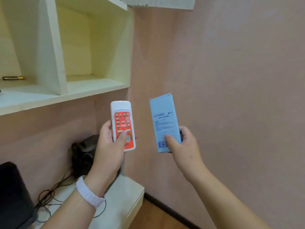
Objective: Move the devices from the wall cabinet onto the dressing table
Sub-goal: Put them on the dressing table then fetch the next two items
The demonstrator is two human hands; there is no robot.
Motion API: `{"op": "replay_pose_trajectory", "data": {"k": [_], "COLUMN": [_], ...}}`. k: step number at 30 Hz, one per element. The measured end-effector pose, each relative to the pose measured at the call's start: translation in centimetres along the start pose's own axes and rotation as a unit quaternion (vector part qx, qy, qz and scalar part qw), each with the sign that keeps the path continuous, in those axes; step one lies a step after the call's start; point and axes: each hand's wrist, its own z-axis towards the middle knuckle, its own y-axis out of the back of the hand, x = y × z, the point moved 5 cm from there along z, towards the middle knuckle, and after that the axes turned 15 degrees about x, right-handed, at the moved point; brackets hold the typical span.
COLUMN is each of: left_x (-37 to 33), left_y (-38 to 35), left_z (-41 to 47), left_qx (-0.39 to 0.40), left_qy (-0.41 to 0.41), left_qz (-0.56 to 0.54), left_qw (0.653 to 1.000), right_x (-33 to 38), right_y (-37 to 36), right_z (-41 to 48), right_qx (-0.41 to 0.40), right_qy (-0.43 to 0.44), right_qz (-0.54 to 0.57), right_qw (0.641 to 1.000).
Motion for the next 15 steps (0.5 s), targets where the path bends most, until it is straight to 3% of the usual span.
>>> {"op": "replay_pose_trajectory", "data": {"k": [15], "left_x": [7.3], "left_y": [-20.2], "left_z": [-10.2], "left_qx": [0.235], "left_qy": [0.142], "left_qz": [-0.061], "left_qw": [0.96], "right_x": [-5.4], "right_y": [15.7], "right_z": [-20.2], "right_qx": [-0.193], "right_qy": [-0.111], "right_qz": [0.023], "right_qw": [0.975]}}
